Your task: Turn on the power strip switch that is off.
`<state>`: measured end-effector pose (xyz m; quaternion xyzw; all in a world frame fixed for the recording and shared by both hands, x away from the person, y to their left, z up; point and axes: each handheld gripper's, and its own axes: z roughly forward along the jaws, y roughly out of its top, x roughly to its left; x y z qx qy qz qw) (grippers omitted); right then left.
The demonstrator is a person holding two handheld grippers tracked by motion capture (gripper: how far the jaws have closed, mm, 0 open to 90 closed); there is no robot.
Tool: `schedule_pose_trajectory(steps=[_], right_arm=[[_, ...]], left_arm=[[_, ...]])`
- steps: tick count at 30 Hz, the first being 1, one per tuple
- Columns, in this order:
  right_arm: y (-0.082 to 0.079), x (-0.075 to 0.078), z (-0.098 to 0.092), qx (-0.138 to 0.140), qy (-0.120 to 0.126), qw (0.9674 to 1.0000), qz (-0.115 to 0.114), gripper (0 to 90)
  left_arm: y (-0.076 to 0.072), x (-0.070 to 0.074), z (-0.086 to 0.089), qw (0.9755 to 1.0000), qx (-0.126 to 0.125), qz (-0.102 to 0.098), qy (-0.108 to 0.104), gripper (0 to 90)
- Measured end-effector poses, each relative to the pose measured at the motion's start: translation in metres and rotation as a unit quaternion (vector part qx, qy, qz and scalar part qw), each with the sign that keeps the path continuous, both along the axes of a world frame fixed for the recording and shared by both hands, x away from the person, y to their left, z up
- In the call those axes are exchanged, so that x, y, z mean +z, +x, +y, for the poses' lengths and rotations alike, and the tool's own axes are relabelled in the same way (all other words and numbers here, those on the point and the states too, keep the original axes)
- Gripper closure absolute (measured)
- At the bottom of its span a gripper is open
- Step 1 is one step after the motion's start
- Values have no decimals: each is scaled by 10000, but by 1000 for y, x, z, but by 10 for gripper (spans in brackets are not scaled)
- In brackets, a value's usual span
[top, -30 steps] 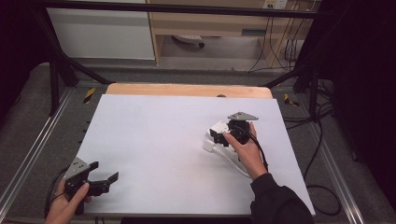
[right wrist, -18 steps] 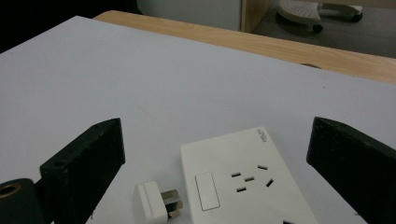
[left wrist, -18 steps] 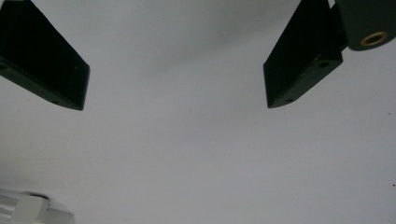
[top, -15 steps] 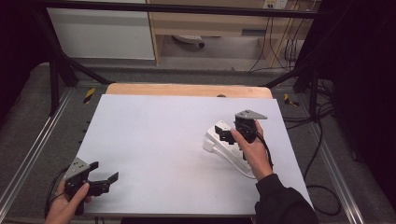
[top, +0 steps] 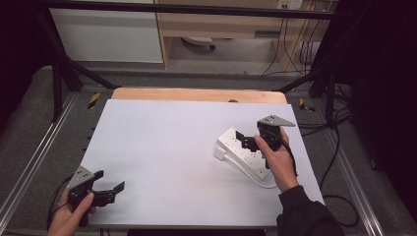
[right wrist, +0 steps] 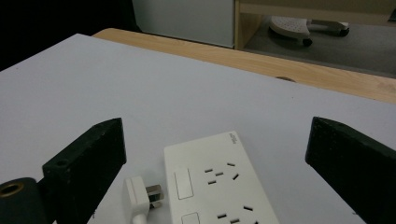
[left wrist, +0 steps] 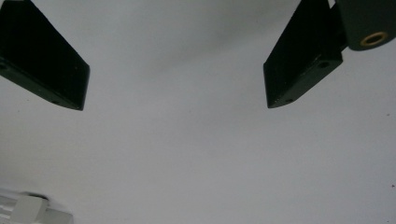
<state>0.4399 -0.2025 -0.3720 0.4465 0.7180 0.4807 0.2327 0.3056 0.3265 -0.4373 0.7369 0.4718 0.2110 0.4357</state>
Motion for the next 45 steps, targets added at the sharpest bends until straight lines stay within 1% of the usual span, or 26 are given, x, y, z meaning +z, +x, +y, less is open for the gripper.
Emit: schedule_pose_trajectory(steps=[5, 12, 18, 24, 28, 31, 35, 41, 45], right_arm=[[-10, 3, -16, -9, 37, 10000, -91, 54], [-31, 3, -43, -49, 91, 9998, -154, 51], [-51, -2, -64, -107, 136, 9996, -205, 53], [-70, -8, -83, -194, 262, 9991, -268, 55], [-79, -14, -91, -226, 284, 9989, -295, 55], [-84, -21, -95, -246, 252, 9989, -299, 55], [-88, -32, -99, -295, 276, 9989, -244, 55], [-89, -50, -100, -301, 143, 9994, -22, 57], [-89, -59, -98, -254, -8, 9996, 111, 57]], left_arm=[[0, 0, 0, 10000, -5, -2, 1, 69], [-1, 1, 1, 10000, 22, -28, -14, 69], [-1, 1, 1, 10000, 24, -49, -2, 69], [-1, 2, 1, 10000, 47, -62, -33, 69], [-1, 2, 1, 10000, 47, -68, -49, 69], [-2, 2, 2, 9999, 57, -67, -58, 69], [-2, 2, 2, 9999, 65, -60, -76, 69], [-2, 3, 2, 9999, 66, -73, -84, 69], [-2, 3, 2, 9999, 53, -75, -74, 69]])
